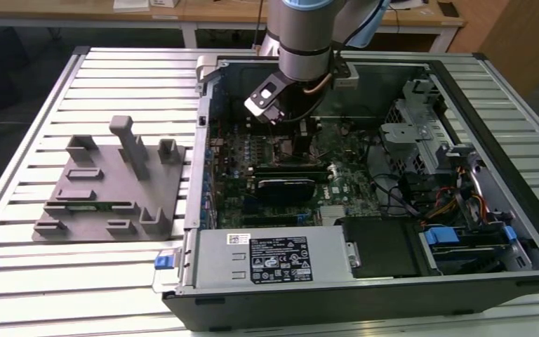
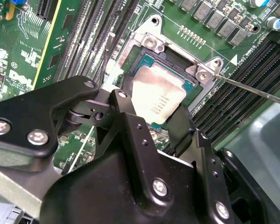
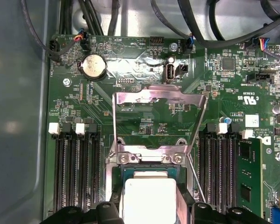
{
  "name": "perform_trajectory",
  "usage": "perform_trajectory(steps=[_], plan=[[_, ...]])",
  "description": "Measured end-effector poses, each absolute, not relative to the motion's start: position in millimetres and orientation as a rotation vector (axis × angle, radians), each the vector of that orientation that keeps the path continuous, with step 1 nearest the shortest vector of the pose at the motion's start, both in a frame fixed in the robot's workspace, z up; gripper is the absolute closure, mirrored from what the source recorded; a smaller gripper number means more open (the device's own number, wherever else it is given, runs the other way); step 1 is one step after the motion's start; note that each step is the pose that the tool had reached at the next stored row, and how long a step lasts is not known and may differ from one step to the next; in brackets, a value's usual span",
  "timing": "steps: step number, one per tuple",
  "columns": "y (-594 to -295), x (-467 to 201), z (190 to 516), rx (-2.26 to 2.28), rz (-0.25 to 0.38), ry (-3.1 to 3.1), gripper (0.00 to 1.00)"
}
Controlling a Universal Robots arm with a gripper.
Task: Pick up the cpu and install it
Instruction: 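Place the cpu into insertion slot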
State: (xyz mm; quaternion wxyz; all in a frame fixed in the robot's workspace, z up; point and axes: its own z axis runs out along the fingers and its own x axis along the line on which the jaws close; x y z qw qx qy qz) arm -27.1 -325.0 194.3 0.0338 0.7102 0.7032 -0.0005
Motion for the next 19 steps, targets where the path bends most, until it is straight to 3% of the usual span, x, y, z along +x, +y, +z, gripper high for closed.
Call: perform_trajectory(steps=[16,18,19], plan=[[-325.0,-27.1,192.4,2.184,-0.001,2.163,0.47],[-324.9,-27.1,192.1,2.185,0.000,2.163,0.45],[-325.0,-27.1,192.2,2.185,-0.001,2.163,0.39]])
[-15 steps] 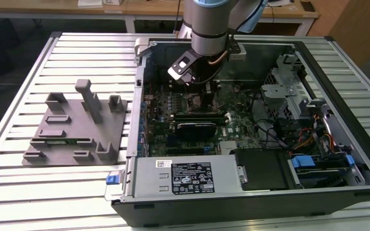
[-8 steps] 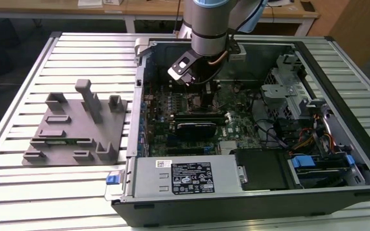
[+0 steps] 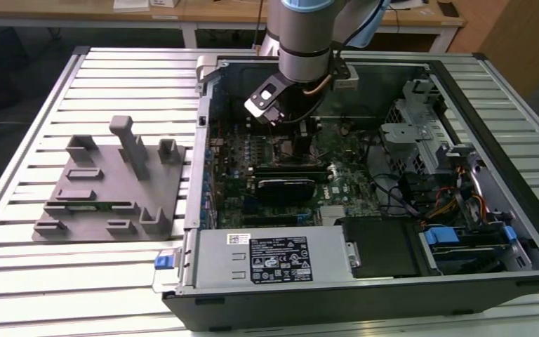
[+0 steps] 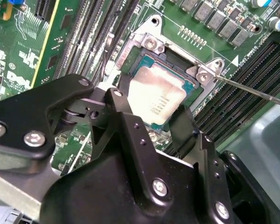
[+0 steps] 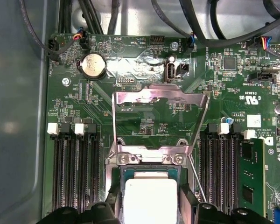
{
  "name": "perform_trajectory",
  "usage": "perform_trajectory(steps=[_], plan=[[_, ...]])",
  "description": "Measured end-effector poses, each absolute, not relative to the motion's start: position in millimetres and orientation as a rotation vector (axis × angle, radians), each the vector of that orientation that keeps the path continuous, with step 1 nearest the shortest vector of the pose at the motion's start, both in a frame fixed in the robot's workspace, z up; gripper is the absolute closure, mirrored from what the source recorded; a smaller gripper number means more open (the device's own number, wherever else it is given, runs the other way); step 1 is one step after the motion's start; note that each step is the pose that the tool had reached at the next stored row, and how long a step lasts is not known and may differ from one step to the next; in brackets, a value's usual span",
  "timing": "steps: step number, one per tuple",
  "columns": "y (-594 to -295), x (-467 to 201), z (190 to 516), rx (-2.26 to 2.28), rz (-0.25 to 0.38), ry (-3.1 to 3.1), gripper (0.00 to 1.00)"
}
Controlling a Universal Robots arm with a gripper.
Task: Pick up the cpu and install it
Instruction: 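Place the cpu into insertion slot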
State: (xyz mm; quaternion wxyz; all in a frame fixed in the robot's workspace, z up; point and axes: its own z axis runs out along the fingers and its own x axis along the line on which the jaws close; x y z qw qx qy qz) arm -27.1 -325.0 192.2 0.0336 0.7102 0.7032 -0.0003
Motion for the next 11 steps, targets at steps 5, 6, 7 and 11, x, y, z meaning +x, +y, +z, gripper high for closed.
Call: perform_trajectory(steps=[5,6,7,11], plan=[[-325,-27,197,2.184,-0.002,2.163,0.39],[-325,-27,199,2.184,-0.002,2.163,0.39],[-325,-27,202,2.184,-0.002,2.163,0.39],[-325,-27,205,2.185,-0.001,2.163,0.39]])
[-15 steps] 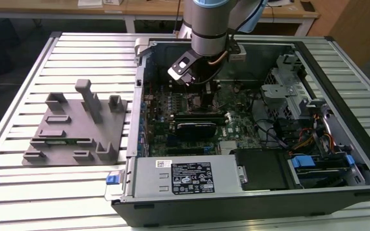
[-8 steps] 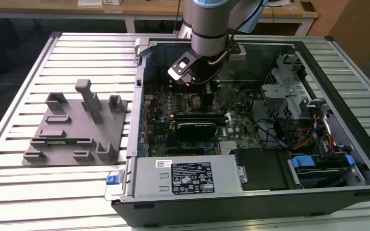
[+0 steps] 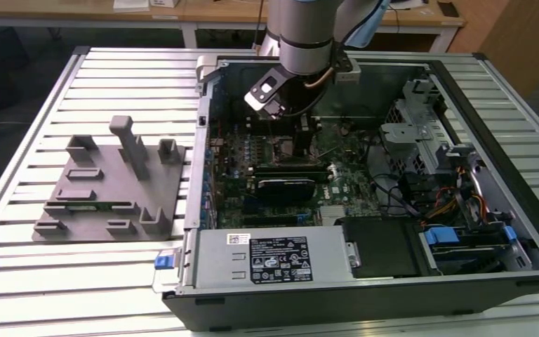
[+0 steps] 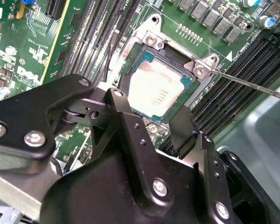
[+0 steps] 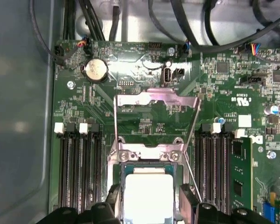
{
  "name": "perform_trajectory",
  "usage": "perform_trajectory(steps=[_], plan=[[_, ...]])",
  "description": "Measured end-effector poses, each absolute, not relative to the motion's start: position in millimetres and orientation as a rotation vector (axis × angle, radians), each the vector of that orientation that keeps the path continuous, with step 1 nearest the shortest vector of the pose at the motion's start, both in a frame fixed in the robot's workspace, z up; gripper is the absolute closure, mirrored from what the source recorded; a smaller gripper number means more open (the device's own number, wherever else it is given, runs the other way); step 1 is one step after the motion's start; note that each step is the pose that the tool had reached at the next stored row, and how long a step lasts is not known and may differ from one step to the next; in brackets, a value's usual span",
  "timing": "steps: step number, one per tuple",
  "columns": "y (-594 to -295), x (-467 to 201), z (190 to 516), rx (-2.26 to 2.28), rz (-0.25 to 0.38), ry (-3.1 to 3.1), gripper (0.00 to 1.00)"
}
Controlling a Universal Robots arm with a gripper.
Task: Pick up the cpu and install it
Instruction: 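Place the cpu into insertion slot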
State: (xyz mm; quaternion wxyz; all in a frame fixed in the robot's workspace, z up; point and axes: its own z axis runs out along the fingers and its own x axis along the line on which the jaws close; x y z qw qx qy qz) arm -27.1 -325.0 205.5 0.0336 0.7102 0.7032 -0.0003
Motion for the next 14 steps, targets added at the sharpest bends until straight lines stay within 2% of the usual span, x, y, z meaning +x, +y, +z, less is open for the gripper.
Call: perform_trajectory(steps=[7,8,9,11,12,13,14], plan=[[-325.0,-27.1,206.2,2.184,-0.001,2.163,0.41],[-325.0,-27.1,206.2,2.185,-0.001,2.163,0.47],[-325.0,-27.2,206.3,2.185,-0.001,2.163,0.47],[-325.0,-27.1,206.5,2.185,-0.001,2.163,0.59],[-325.0,-27.1,206.6,2.185,-0.001,2.163,0.59],[-325.0,-27.2,206.7,2.184,-0.001,2.163,0.71],[-325.0,-27.2,206.7,2.185,-0.001,2.163,0.71]])
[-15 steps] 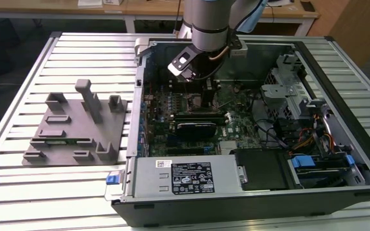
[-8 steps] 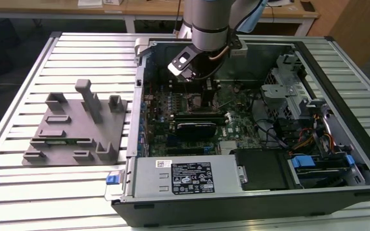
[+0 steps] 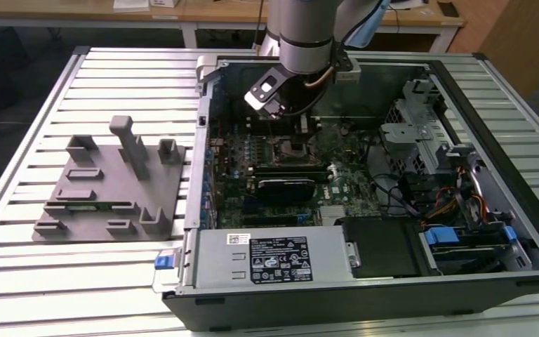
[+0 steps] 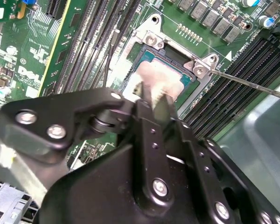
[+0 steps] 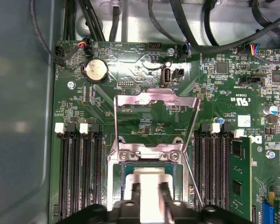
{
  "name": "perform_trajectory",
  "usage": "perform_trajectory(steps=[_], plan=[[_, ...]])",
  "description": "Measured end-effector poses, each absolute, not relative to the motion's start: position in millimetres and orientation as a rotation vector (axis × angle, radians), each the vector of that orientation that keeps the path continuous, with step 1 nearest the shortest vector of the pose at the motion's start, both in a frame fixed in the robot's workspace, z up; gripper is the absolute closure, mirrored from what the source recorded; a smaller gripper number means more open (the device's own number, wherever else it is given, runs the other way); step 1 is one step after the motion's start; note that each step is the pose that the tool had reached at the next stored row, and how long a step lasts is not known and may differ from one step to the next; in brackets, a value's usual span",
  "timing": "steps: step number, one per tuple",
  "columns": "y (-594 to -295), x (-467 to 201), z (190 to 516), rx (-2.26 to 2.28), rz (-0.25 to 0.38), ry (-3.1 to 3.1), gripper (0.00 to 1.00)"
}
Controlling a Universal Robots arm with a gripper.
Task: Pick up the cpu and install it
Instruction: 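Place the cpu into insertion slot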
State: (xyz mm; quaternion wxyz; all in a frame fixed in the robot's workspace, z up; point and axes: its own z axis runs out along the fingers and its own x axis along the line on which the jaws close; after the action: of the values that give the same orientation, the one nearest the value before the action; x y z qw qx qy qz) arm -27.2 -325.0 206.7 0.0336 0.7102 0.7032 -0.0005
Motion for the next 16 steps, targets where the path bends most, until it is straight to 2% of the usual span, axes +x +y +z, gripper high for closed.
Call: perform_trajectory(steps=[1,3,4,5,16], plan=[[-325.0,-27.1,206.8,2.185,-0.001,2.163,0.71],[-325.0,-27.2,207.0,2.184,-0.001,2.163,0.82],[-325.0,-27.1,207.1,2.185,-0.001,2.163,0.82],[-325.0,-27.2,207.2,2.185,-0.001,2.163,0.88],[-325.2,-27.5,204.3,2.183,-0.002,2.165,0.89]])
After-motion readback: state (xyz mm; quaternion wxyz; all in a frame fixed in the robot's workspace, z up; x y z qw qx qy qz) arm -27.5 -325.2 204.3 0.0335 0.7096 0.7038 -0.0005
